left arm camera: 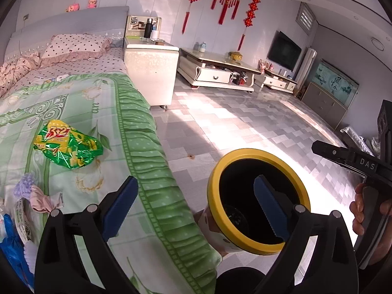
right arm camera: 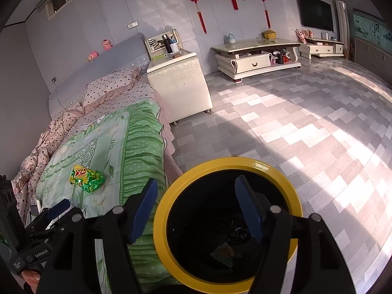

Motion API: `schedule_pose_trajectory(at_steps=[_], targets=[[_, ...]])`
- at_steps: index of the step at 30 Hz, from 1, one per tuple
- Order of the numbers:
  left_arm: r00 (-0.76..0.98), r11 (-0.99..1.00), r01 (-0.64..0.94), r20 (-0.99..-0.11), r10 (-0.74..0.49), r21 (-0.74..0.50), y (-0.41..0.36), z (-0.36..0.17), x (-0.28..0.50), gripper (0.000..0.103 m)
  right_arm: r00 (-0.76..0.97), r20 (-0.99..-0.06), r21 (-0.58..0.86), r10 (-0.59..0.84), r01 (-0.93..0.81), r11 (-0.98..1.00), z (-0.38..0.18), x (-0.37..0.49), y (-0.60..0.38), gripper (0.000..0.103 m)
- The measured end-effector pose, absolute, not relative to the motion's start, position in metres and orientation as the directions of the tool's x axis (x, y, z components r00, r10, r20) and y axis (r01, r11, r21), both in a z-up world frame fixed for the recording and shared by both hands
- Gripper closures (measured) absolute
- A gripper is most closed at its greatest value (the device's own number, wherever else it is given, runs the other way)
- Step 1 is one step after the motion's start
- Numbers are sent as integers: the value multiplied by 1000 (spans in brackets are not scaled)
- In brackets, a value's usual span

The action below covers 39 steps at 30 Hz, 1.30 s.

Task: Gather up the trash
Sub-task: 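Move both tools back over the bed toward the remaining trash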

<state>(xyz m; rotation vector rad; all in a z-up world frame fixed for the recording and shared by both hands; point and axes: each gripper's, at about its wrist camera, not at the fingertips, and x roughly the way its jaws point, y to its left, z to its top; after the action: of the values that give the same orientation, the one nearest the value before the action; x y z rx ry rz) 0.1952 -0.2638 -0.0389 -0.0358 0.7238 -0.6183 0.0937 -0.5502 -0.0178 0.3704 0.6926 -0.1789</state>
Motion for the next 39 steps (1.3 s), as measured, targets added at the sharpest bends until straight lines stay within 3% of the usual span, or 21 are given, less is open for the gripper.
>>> schedule_pose_trajectory(at_steps=[22, 30, 39], targets=[[765, 971, 182, -599, -239, -154, -53, -21, 228, 11, 752, -622, 245, 218, -77, 966, 2, 165, -373, 35], [787, 992, 29, -609, -98, -123, 28, -28, 238, 11, 704, -629, 232, 331, -237, 943, -8, 191, -294, 35], [775, 988, -118, -631, 28, -100, 104, -43, 256, 11, 637, -679, 188, 366, -332, 924, -36, 223, -217, 35]])
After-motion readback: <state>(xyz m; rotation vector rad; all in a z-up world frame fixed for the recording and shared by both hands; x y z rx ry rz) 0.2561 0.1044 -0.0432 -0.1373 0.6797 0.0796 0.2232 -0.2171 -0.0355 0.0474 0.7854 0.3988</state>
